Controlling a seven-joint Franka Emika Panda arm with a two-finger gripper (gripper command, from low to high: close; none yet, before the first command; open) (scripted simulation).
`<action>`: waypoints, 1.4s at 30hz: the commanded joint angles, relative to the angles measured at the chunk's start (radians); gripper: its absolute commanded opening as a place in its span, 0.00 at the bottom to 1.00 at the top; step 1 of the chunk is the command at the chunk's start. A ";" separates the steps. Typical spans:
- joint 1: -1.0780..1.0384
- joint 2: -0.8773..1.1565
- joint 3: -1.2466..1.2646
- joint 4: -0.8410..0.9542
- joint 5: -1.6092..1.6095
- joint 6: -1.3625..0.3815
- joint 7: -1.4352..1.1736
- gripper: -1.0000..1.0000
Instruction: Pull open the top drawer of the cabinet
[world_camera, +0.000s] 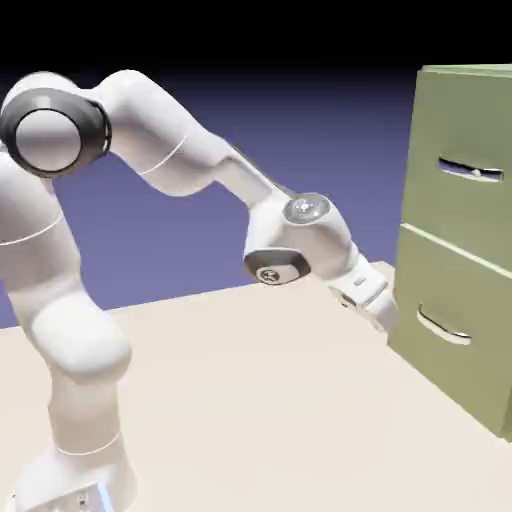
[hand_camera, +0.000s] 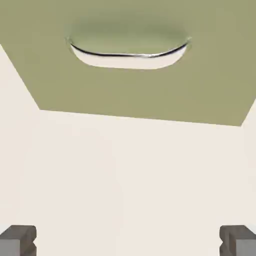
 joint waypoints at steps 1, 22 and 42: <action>0.019 0.021 -0.024 0.012 0.036 -0.006 -0.044 0.50; 0.419 0.463 -0.518 0.254 0.786 -0.137 -0.957 0.50; 0.799 0.883 -0.989 0.486 1.500 -0.261 -1.827 0.50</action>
